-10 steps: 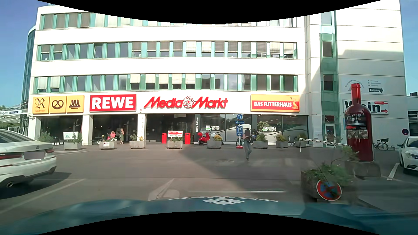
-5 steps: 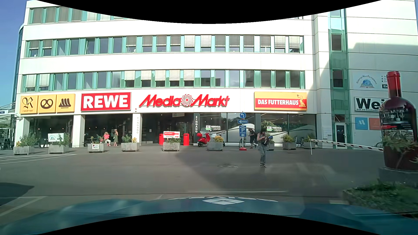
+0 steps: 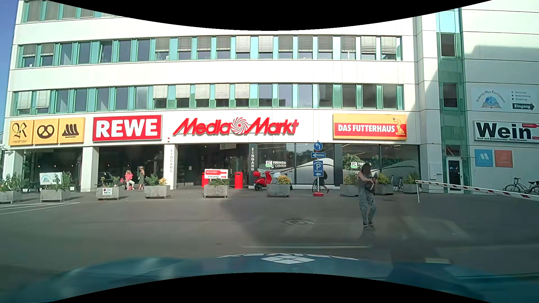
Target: Follow the waypoints while adhering to traffic rules and regulations
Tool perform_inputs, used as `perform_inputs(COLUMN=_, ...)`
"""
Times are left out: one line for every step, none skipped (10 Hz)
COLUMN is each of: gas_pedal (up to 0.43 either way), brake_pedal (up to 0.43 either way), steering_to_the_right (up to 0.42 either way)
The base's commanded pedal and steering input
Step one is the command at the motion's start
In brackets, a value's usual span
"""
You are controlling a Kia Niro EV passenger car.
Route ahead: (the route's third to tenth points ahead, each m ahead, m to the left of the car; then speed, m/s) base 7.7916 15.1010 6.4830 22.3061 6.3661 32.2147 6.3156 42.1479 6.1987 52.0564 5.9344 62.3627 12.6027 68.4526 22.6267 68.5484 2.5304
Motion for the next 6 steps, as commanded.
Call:
perform_inputs(gas_pedal=0.0, brake_pedal=0.085, steering_to_the_right=-0.021)
perform_inputs(gas_pedal=0.0, brake_pedal=0.11, steering_to_the_right=-0.024)
perform_inputs(gas_pedal=0.0, brake_pedal=0.122, steering_to_the_right=-0.026)
perform_inputs(gas_pedal=0.0, brake_pedal=0.128, steering_to_the_right=-0.033)
perform_inputs(gas_pedal=0.0, brake_pedal=0.14, steering_to_the_right=-0.049)
perform_inputs(gas_pedal=0.0, brake_pedal=0.146, steering_to_the_right=-0.07)
